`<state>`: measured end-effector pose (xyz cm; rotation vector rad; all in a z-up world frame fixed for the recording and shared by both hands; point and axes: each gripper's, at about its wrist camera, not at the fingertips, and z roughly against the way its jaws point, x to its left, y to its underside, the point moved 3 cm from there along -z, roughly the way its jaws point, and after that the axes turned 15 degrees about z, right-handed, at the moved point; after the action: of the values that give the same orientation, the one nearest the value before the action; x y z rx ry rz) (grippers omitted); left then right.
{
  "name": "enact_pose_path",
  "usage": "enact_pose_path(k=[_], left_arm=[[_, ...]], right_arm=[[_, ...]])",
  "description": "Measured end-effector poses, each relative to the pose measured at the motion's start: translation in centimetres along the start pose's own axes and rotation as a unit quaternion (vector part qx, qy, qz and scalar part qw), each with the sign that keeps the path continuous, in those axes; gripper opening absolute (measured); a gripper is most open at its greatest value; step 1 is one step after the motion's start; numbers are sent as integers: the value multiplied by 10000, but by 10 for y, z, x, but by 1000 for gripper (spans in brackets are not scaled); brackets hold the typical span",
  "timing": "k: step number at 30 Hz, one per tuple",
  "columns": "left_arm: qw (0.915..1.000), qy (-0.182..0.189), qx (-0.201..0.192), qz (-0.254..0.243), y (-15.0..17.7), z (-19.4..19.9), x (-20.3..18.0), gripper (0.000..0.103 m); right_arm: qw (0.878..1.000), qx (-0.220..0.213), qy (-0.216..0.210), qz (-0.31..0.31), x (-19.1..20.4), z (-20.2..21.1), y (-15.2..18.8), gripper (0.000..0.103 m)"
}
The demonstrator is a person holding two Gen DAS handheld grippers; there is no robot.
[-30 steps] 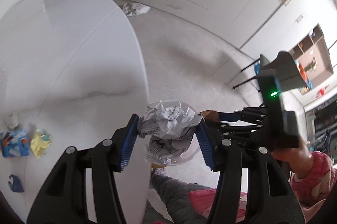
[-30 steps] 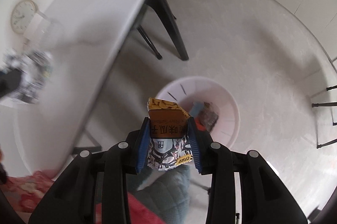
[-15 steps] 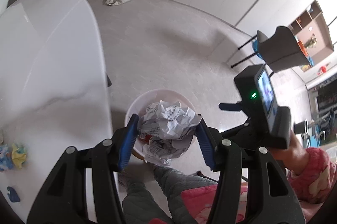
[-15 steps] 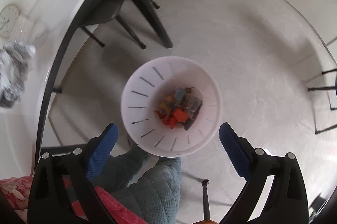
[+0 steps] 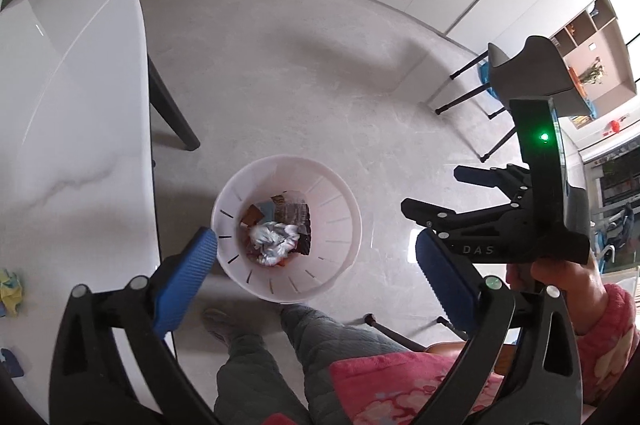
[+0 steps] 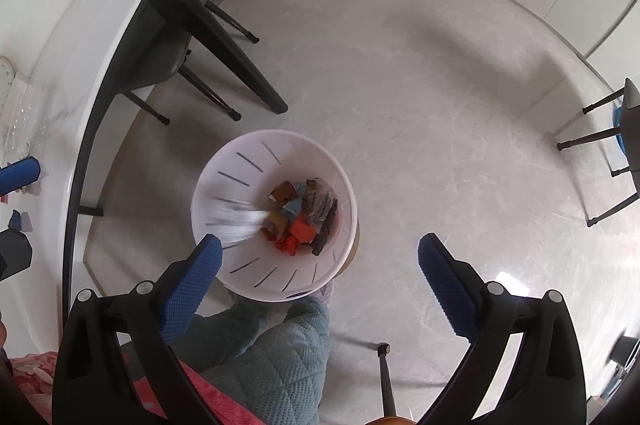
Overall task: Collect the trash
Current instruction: 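Carry the carton and white paper to the bin and open both tools, then move both tools back over the remaining trash on the table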
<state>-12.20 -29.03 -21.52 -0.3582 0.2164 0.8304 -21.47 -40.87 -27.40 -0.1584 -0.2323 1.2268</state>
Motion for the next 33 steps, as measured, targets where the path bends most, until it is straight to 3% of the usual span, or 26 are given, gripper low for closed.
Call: enact_pose_path(k=[11,21,27,33], left_arm=[[9995,-72,-190,233,-1,13,5,95],[9950,-291,-632,720,2,51,46,95],[9818,-631,-1146,1378,18,96,106,95],[9558,-1105,-1584,2219,50,138,182,95]], right_arm=[[9998,-66,-43,207,17,7,-1,99],[9970,-248,-205,699,61,17,-35,99],[9886,-499,-437,1349,124,27,-73,99],[9716,-659,-683,2165,205,33,-104,99]])
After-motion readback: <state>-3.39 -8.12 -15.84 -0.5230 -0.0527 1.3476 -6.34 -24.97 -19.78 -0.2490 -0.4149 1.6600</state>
